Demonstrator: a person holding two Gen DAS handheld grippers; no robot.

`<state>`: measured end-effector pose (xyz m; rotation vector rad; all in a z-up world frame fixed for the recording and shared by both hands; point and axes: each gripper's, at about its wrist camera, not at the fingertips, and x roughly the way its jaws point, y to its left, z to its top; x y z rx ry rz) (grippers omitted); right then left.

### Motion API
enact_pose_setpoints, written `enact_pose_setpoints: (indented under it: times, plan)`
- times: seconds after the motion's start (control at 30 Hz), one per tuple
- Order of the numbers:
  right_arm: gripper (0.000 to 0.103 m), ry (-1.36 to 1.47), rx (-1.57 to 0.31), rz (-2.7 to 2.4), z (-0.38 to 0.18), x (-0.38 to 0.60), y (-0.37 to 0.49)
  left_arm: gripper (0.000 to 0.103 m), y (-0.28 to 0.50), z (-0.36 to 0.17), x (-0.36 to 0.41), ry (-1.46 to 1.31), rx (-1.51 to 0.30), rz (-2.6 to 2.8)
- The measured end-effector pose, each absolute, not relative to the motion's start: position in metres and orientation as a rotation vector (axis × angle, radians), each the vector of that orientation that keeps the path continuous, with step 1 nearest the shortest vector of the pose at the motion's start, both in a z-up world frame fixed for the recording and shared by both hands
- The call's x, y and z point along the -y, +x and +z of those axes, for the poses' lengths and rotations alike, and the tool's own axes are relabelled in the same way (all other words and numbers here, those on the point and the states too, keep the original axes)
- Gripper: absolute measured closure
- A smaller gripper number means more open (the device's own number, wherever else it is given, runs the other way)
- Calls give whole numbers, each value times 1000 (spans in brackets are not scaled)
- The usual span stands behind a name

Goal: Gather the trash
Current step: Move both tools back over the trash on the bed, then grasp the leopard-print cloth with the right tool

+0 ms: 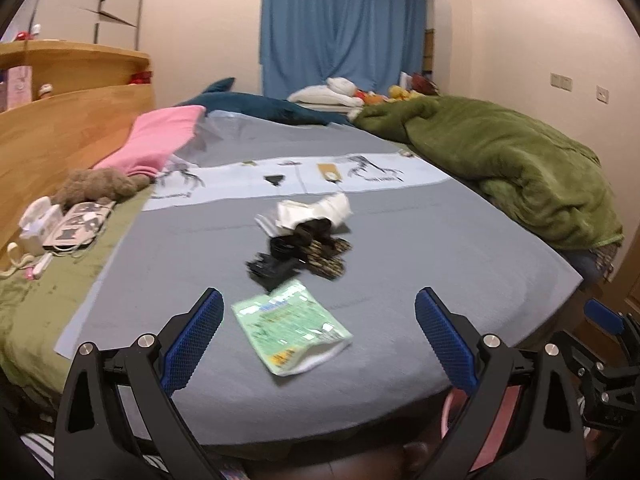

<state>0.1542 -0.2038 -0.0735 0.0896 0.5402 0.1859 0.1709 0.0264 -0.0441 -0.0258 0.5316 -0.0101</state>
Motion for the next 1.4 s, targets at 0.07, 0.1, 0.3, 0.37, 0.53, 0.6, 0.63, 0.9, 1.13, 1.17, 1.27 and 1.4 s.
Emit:
enact_pose_setpoints:
  times: [0.07, 0.1, 0.3, 0.37, 0.53, 0.6, 0.63, 0.9, 1.13, 1.17, 1.27, 1.4]
  plan:
    - [5, 74, -530, 194, -71, 196, 158, 9, 175, -41, -39, -37, -521, 14]
    - [5, 69, -527, 198, -71, 194, 160, 9, 177, -39, -46, -41, -516, 25]
    - [5, 38, -520, 228, -61, 172, 190, 9, 190, -31, -79, -69, -492, 84]
    - [5, 9, -505, 242, -57, 159, 204, 8, 195, -29, -90, -67, -479, 112]
    - [5, -84, -451, 301, -55, 127, 248, 8, 211, -30, -111, 11, -435, 204]
    - [5, -118, -433, 311, -58, 114, 274, 8, 222, -29, -121, 29, -429, 235]
    - [5, -121, -433, 315, -59, 110, 284, 8, 228, -27, -126, 16, -428, 242]
    - [5, -128, -448, 272, -89, 69, 382, 8, 263, -40, -164, -127, -492, 299]
    - [5, -50, -604, 355, -134, 45, 428, 8, 278, -54, -174, -165, -538, 335]
    - [5, -69, -631, 378, -142, 38, 431, 8, 280, -55, -174, -162, -542, 338]
    - [20, -109, -652, 415, -149, 24, 435, 8, 284, -60, -174, -169, -567, 334]
    - [52, -110, -675, 477, -155, 20, 435, 8, 288, -63, -171, -166, -578, 339]
